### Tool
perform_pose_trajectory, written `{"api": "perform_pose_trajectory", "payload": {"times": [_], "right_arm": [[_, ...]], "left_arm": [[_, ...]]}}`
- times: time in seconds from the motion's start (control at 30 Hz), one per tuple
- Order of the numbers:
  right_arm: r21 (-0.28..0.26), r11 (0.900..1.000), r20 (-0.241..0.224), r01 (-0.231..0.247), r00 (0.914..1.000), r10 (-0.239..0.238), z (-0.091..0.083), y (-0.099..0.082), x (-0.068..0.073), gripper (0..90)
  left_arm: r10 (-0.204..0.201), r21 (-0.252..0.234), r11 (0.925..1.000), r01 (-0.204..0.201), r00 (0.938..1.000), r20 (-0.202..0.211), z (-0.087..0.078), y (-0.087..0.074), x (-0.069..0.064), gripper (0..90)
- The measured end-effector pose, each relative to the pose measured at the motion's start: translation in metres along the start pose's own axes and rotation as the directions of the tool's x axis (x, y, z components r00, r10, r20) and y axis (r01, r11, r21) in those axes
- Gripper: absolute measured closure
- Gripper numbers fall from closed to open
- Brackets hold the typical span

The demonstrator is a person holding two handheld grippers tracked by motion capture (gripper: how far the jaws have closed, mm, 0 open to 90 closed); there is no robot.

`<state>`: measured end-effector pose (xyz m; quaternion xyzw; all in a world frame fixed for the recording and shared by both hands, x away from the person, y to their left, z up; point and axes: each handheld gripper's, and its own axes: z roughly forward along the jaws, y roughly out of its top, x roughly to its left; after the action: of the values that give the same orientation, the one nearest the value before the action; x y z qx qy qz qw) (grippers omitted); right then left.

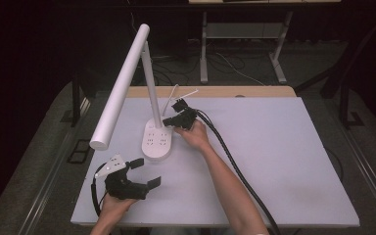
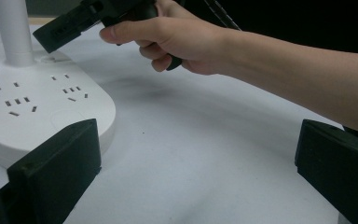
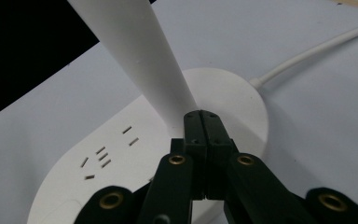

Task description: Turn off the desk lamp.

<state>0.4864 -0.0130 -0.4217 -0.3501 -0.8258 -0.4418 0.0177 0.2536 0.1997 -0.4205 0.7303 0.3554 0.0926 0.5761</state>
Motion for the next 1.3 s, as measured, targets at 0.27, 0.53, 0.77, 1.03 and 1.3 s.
{"api": "perform_pose_trajectory", "payload": {"times": [0.27, 0.53, 0.77, 1.03, 1.3], "right_arm": [[-0.015, 0.9998, 0.008, 0.014, 0.9999, -0.014, -0.025, 0.003, 0.001, 90.0], [-0.038, 0.999, 0.016, 0.023, 0.9996, -0.023, -0.055, 0.0, 0.001, 79.2], [-0.069, 0.9974, 0.043, 0.023, 0.9989, -0.02, -0.084, -0.009, 0.004, 56.9], [-0.075, 0.9971, 0.069, -0.007, 0.9976, 0.012, -0.11, -0.024, 0.004, 10.4], [-0.082, 0.9966, 0.07, 0.005, 0.9976, 0.0, -0.147, -0.049, 0.003, 0.6]], "left_arm": [[0.001, -0.001, 1.0, -0.001, 1.0, -0.001, 0.0, 0.0, 0.0, 0.0], [0.001, -0.001, 1.0, -0.001, 1.0, -0.002, 0.001, 0.0, 0.0, 0.0], [0.005, 0.003, 1.0, -0.005, 1.0, 0.001, 0.003, 0.0, -0.002, 0.0], [0.009, 0.002, 1.0, -0.009, 1.0, -0.003, 0.003, 0.0, -0.002, 0.0], [0.009, 0.008, 0.9999, -0.009, 1.0, -0.003, 0.004, 0.0, -0.003, 0.0]]}}
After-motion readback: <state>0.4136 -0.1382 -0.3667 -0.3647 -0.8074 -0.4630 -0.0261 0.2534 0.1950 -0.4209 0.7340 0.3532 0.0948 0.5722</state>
